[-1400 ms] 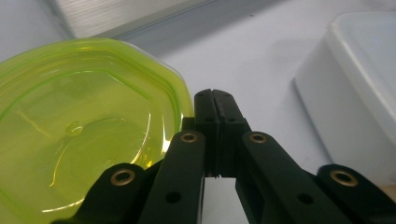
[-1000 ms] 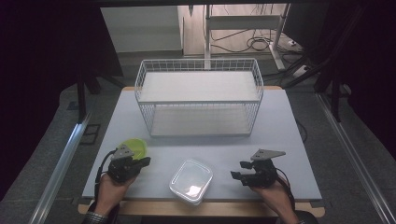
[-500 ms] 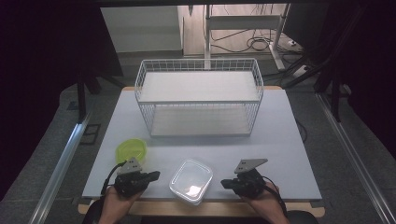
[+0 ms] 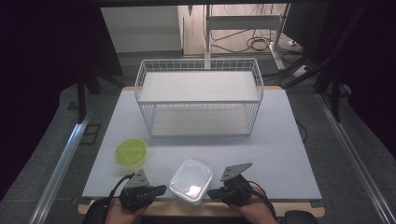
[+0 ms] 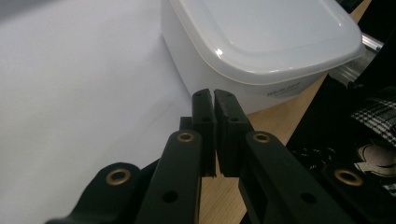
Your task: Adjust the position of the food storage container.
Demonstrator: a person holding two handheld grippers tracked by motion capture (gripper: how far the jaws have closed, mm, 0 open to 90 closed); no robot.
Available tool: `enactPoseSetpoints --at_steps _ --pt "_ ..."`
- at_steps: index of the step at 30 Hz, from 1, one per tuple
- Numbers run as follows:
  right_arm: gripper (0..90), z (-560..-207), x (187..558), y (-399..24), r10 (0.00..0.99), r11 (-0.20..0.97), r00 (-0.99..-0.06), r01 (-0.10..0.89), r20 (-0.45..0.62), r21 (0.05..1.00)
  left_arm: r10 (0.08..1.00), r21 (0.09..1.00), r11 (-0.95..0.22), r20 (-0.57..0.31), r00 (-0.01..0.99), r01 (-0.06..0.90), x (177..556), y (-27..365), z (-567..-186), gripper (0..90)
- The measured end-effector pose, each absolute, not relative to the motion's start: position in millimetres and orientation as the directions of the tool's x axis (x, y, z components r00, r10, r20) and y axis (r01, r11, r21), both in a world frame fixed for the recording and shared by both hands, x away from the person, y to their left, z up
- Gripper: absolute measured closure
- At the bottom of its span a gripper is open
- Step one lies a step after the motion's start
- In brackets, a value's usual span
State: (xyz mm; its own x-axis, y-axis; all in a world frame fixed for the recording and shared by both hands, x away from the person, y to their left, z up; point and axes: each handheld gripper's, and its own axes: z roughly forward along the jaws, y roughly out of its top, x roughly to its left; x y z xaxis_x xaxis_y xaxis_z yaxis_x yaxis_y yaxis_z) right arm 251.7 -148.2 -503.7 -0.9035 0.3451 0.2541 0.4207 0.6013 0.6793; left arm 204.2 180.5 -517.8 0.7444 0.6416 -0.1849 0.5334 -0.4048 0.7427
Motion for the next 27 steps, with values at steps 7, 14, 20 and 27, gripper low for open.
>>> enactPoseSetpoints --at_steps 7,14,20,27 --pt "89.1 -508 258 -129 0.331 0.606 -0.913 0.4 0.239 0.688 0.65 0.733 -0.411 -0.181 0.738 0.542 206 180 -520 86.9" --pt "89.0 -511 269 -114 0.332 0.593 -0.908 0.412 0.256 0.692 0.672 0.719 -0.408 -0.181 0.718 0.563 212 179 -522 86.3" --pt "88.9 -509 275 -125 0.375 0.594 -0.901 0.414 0.217 0.69 0.692 0.712 -0.403 -0.173 0.701 0.574 221 176 -525 85.9" --pt "88.7 -503 298 -157 0.51 0.517 -0.843 0.461 0.173 0.722 0.702 0.706 -0.396 -0.179 0.689 0.587 235 170 -528 85.9"
